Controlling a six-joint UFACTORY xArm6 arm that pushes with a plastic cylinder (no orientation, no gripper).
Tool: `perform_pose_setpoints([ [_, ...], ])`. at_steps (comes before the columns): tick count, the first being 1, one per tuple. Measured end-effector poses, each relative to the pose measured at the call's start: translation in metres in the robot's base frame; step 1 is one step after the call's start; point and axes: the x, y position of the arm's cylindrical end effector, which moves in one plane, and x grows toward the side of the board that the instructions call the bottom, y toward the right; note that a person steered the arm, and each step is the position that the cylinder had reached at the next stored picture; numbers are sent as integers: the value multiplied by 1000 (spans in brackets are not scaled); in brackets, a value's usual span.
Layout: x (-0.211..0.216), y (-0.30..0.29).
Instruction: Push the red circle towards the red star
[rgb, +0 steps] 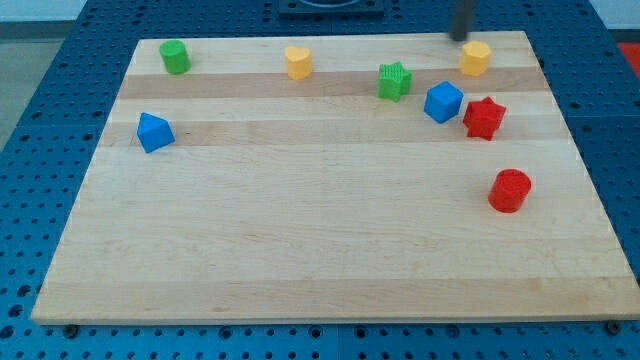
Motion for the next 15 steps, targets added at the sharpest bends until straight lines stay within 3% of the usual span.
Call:
perform_pose_setpoints([
  [1,5,77],
  [3,194,101],
  [4,280,70],
  [5,315,-14],
  [6,317,-33],
  [8,265,-3],
  [9,284,1],
  [10,333,-20],
  [12,266,-29],
  [15,259,-28],
])
